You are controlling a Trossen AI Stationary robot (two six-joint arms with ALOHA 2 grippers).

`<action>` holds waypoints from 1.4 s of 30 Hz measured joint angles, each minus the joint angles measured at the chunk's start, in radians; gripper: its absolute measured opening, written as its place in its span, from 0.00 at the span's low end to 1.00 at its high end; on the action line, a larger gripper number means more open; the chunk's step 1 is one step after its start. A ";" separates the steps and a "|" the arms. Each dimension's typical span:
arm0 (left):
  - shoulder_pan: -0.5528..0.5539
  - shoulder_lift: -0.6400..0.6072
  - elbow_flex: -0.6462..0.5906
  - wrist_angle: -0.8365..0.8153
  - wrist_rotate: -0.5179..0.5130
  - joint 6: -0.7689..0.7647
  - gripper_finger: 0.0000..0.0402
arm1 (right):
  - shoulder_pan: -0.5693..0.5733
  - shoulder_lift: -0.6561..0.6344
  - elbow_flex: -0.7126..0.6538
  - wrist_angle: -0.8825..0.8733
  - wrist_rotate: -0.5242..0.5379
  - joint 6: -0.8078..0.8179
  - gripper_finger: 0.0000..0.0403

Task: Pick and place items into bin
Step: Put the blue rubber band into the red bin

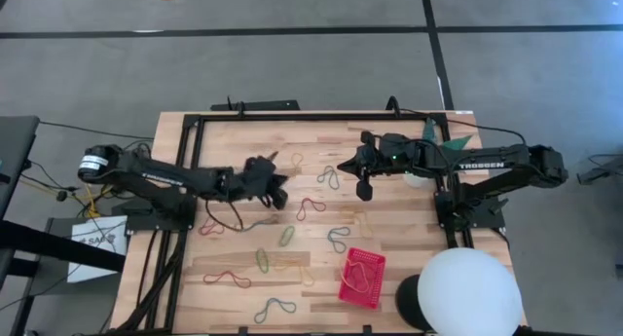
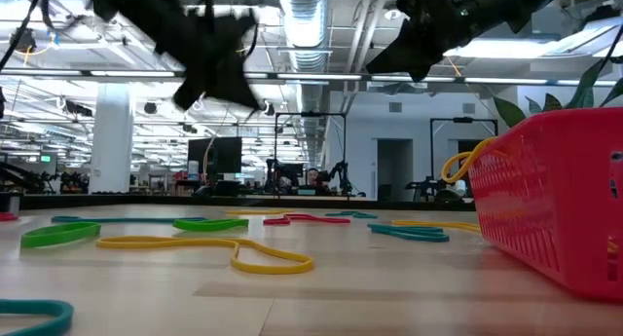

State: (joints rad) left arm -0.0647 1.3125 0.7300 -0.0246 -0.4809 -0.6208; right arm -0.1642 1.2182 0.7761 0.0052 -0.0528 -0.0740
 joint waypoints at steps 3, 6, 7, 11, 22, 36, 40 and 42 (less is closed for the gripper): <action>-0.099 0.038 0.068 0.042 -0.031 0.031 0.00 | 0.000 -0.003 0.000 -0.003 -0.001 0.075 0.00; -0.155 0.100 0.153 0.053 -0.050 0.053 0.00 | 0.000 -0.003 0.000 -0.007 -0.002 0.149 0.00; -0.167 0.128 0.182 0.050 -0.052 0.063 0.00 | 0.000 -0.003 0.000 -0.017 -0.002 0.179 0.00; -0.189 0.267 0.314 0.050 -0.035 0.115 0.00 | 0.000 -0.003 0.000 -0.097 -0.056 0.296 0.00; -0.211 0.593 0.708 0.027 0.223 0.219 0.00 | 0.061 -0.024 0.000 -0.046 -0.264 0.369 0.00; -0.294 0.646 0.791 -0.014 0.309 0.238 0.00 | 0.226 -0.069 0.000 -0.016 -0.316 0.260 0.00; -0.297 0.672 0.791 0.031 0.300 0.241 0.00 | 0.271 -0.068 0.000 0.011 -0.315 0.256 0.00; -0.296 0.689 0.792 0.064 0.329 0.240 0.00 | 0.288 -0.068 0.000 0.017 -0.315 0.257 0.00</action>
State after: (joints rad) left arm -0.3607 2.0017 1.5219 0.0398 -0.1519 -0.3805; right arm 0.1236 1.1507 0.7765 0.0225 -0.3678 0.1825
